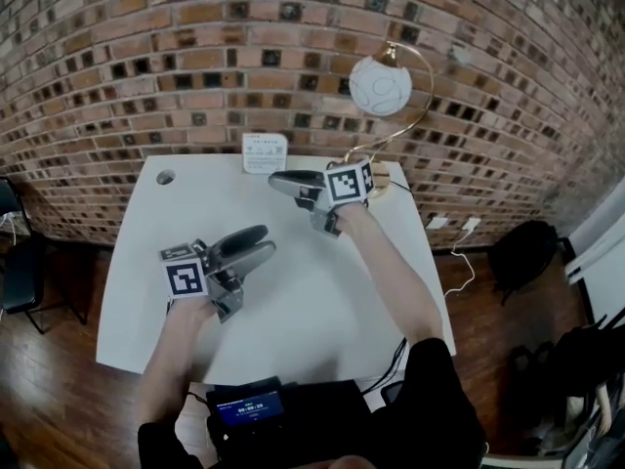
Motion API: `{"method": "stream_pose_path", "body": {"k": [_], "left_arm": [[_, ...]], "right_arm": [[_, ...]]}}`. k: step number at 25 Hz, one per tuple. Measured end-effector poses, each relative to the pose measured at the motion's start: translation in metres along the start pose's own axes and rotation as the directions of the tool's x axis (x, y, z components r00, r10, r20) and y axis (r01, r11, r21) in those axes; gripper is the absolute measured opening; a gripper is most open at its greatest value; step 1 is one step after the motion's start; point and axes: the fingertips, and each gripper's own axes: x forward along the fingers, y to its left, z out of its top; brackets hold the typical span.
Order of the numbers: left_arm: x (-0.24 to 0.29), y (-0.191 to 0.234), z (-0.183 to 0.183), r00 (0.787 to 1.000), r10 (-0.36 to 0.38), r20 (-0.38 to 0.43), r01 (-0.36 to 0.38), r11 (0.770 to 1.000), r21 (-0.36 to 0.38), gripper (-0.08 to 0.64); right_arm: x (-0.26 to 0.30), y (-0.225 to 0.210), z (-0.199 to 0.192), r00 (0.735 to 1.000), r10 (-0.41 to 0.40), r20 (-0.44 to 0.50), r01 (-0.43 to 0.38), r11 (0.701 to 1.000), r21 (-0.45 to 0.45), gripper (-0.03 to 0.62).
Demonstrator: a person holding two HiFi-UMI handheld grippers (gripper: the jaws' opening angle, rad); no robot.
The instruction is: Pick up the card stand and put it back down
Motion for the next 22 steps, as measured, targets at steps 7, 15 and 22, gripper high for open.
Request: {"method": "stream_pose_path", "body": {"k": [7, 15, 22], "left_arm": [[0.015, -0.010, -0.023, 0.996, -0.031, -0.083, 0.031, 1.000, -0.002, 0.284], [0.034, -0.043, -0.036, 0.991, -0.066, -0.113, 0.067, 0.998, 0.005, 0.284], [0.039, -0.083, -0.054, 0.985, -0.098, -0.145, 0.105, 0.994, 0.043, 0.284]], "right_arm": [[-0.013, 0.058, -0.008, 0.997, 0.066, 0.045, -0.063, 0.996, -0.060, 0.082], [-0.032, 0.110, -0.016, 0.995, 0.089, 0.052, -0.084, 0.992, -0.089, 0.078], [-0.050, 0.149, -0.021, 0.993, 0.098, 0.068, -0.089, 0.988, -0.123, 0.078]]}}
